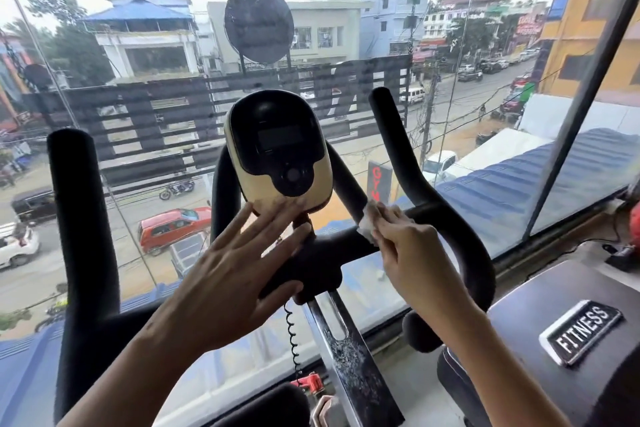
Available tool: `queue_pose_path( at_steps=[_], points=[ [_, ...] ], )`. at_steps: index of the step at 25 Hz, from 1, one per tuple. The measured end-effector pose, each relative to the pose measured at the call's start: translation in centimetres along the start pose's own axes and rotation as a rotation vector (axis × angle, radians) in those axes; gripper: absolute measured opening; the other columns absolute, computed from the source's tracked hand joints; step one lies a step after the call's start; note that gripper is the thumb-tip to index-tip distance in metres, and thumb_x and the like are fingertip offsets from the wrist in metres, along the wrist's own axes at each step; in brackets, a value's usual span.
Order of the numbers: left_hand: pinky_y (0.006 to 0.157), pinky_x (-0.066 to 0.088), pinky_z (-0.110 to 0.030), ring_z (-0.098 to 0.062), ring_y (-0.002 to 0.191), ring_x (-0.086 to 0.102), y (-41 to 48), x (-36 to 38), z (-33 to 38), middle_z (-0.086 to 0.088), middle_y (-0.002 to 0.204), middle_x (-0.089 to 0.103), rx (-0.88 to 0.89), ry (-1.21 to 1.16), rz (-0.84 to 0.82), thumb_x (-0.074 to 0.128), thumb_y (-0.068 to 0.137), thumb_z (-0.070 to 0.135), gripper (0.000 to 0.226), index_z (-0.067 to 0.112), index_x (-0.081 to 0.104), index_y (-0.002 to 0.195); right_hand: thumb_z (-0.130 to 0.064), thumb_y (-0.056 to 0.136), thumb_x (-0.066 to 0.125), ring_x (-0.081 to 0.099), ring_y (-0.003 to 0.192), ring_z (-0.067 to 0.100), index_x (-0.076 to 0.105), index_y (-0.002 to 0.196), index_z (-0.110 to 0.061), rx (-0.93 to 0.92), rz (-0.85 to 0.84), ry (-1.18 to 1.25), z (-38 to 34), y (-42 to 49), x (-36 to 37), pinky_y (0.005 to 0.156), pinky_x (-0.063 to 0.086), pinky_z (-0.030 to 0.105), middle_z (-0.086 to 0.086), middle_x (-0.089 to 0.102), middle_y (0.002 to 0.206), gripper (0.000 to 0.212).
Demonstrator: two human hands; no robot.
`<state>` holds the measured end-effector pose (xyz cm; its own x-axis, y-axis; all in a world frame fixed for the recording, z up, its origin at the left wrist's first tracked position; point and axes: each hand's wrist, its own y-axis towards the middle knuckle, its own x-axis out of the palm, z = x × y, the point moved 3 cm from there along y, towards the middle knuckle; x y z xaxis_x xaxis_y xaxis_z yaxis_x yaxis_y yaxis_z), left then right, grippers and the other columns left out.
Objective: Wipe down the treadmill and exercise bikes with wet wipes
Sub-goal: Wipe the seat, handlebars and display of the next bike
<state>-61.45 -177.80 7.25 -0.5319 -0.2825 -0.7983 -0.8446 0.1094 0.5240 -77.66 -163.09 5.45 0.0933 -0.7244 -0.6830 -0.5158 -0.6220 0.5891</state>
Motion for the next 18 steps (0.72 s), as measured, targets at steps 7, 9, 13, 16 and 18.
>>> queue_pose_path(
  at_steps=[7,9,13,16,18],
  points=[
    [0.110,0.030,-0.038,-0.020,0.131,0.041,-1.0,-1.1,-0.6,-0.010,0.140,0.051,-0.030,-0.093,0.147,0.053,0.084,0.049,0.045,0.016,0.069,0.109,0.014,0.083,0.055,0.030,0.140,0.020,0.047,0.137,-0.008,-0.139,-0.062,0.129,-4.6,-3.6,3.4,0.113,0.019,0.017,0.005,0.044,0.144,0.059],
    [0.099,0.038,-0.035,-0.020,0.118,0.051,-1.2,-1.4,-0.5,-0.008,0.125,0.063,-0.038,-0.114,0.181,0.054,0.084,0.047,0.040,0.017,0.070,0.105,0.014,0.085,0.053,0.027,0.142,0.018,0.042,0.141,-0.015,-0.148,-0.043,0.048,-3.2,-3.3,2.7,0.113,0.030,0.029,-0.001,0.040,0.147,0.064],
    [0.091,0.041,-0.032,-0.018,0.102,0.060,-1.6,-1.4,-0.3,-0.002,0.108,0.070,-0.050,-0.105,0.190,0.055,0.084,0.044,0.039,0.014,0.072,0.102,0.018,0.087,0.046,0.021,0.143,0.018,0.037,0.144,-0.009,0.036,0.023,0.014,-1.7,-2.3,2.3,0.113,0.018,0.016,0.001,0.031,0.150,0.063],
    [0.096,0.040,-0.034,-0.015,0.089,0.066,-2.1,-1.3,-0.2,0.002,0.099,0.072,-0.024,-0.105,0.170,0.053,0.086,0.042,0.038,0.014,0.072,0.103,0.020,0.081,0.055,0.030,0.139,0.018,0.046,0.138,-0.004,-0.013,-0.010,0.036,-5.1,-2.9,3.1,0.110,0.015,0.015,0.006,0.039,0.145,0.062],
    [0.095,0.042,-0.034,-0.015,0.084,0.068,-2.3,-1.6,-0.3,0.002,0.095,0.073,-0.028,-0.118,0.197,0.054,0.087,0.041,0.037,0.014,0.072,0.104,0.018,0.079,0.061,0.049,0.127,0.013,0.059,0.128,-0.004,-0.110,-0.044,0.174,-6.8,-3.3,2.1,0.107,0.031,0.015,0.006,0.059,0.130,0.054]
  ],
)
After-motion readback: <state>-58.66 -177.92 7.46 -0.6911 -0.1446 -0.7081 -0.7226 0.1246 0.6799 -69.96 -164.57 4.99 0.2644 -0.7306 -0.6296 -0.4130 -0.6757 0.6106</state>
